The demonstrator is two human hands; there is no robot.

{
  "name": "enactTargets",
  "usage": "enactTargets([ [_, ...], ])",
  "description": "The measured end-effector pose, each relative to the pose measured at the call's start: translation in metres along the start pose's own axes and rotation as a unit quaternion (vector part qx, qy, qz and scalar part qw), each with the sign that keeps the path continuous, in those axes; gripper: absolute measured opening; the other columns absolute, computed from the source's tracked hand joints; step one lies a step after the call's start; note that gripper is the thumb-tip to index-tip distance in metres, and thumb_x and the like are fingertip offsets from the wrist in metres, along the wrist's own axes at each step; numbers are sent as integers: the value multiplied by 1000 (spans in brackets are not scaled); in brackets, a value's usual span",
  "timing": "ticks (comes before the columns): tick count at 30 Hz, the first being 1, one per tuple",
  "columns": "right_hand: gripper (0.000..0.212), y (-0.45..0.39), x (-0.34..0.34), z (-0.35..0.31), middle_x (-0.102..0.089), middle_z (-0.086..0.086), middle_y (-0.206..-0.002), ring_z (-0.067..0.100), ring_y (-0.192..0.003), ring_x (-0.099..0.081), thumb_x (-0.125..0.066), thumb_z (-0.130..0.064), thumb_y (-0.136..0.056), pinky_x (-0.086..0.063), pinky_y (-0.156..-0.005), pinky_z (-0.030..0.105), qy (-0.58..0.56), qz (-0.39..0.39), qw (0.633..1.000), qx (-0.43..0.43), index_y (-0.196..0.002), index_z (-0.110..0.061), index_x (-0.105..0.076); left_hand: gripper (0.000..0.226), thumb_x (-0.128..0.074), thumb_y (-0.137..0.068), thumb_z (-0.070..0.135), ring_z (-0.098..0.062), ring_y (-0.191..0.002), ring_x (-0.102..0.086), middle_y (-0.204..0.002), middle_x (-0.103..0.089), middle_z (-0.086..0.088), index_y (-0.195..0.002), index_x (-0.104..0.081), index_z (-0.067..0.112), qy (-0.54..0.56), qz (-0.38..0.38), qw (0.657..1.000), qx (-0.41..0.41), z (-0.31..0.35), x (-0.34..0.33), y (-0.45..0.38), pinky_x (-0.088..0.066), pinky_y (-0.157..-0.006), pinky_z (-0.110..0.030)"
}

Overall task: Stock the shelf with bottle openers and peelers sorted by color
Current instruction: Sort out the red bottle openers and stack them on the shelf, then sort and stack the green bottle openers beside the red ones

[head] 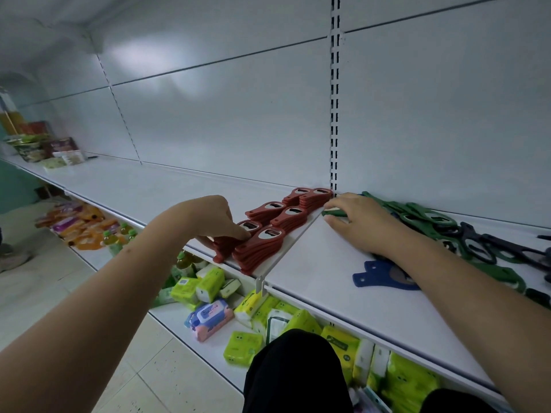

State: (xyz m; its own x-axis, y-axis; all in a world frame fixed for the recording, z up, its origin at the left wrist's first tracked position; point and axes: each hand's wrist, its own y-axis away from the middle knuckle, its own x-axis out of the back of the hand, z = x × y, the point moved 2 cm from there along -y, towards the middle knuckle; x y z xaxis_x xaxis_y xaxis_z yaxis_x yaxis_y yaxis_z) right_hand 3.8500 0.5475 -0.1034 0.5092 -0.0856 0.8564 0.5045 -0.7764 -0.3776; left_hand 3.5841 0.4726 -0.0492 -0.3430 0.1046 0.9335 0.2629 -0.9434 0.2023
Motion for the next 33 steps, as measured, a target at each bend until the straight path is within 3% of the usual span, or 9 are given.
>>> enactTargets([
  [4, 34, 0, 14, -11, -58, 0, -129, 15, -117, -54, -52, -31, -101, -38, -95, 22, -21, 29, 999, 9, -131, -17, -59, 38, -67, -88, 45, -26, -101, -66, -102, -68, -5, -107, -69, 13, -34, 148, 987, -53, 16, 14, 11, -48, -85, -29],
  [7, 38, -2, 43, -17, -56, 2, -136, 16, -122, -53, -50, -32, -102, -35, -103, 22, -49, 79, 996, -3, -134, -14, -58, 27, -63, -91, 32, -15, -92, -64, -103, -69, 2, -113, -68, 17, 100, 258, 948, -160, 63, -6, 36, -46, -74, -22],
  [9, 38, -3, 71, -17, -56, 2, -138, 14, -126, -50, -48, -31, -103, -30, -101, 16, -80, 139, 987, -33, -134, -13, -58, 25, -62, -91, 33, -14, -89, -65, -102, -69, 1, -109, -70, 19, 114, 241, 930, -253, 101, -41, 49, -48, -73, -22],
  [12, 36, 4, 109, -9, -57, 1, -138, 14, -126, -50, -45, -32, -104, -31, -96, 16, -88, 167, 979, -78, -132, -14, -60, 44, -57, -92, 53, -15, -109, -55, -122, -57, 0, -126, -60, 26, 66, 143, 916, -370, 150, -95, 65, -44, -95, -29],
  [15, 38, 28, 137, 7, -56, -1, -138, 13, -127, -49, -42, -36, -105, -30, -93, 17, -56, 159, 980, -101, -133, -16, -59, 78, -36, -84, 81, -20, -143, -24, -155, -23, 6, -151, -23, 43, -43, 28, 912, -407, 177, -129, 75, -29, -116, -42],
  [19, 46, 77, 155, 39, -53, -4, -142, 12, -128, -49, -41, -45, -104, -35, -104, 24, -12, 100, 987, -128, -140, -19, -53, 88, -25, -79, 88, -22, -151, 11, -164, 12, 10, -153, 3, 49, -110, -12, 903, -414, 189, -144, 72, -6, -122, -51],
  [26, 59, 123, 134, 81, -38, -4, -154, 12, -138, -37, -47, -53, -99, -28, -103, 19, 50, -86, 979, -177, -151, -29, -36, 78, -22, -82, 82, -29, -136, -22, -149, -24, 0, -151, -23, 45, -116, 56, 875, -467, 218, -149, 44, -31, -111, -54],
  [29, 53, 118, 136, 92, -47, -7, -148, 11, -131, -48, -48, -53, -98, -38, -103, 24, 9, -66, 977, -201, -147, -33, -44, 79, -25, -80, 82, -23, -119, -36, -131, -39, 3, -146, -38, 40, -111, 97, 859, -490, 232, -143, 34, -42, -99, -49],
  [33, 42, 114, 138, 109, -62, -15, -130, 3, -119, -57, -49, -52, -98, -43, -101, 23, -54, 0, 978, -201, -133, -32, -60, 61, -62, -88, 56, -17, -107, -56, -121, -58, 2, -141, -51, 28, -44, 41, 852, -521, 258, -128, 15, -48, -92, -38],
])
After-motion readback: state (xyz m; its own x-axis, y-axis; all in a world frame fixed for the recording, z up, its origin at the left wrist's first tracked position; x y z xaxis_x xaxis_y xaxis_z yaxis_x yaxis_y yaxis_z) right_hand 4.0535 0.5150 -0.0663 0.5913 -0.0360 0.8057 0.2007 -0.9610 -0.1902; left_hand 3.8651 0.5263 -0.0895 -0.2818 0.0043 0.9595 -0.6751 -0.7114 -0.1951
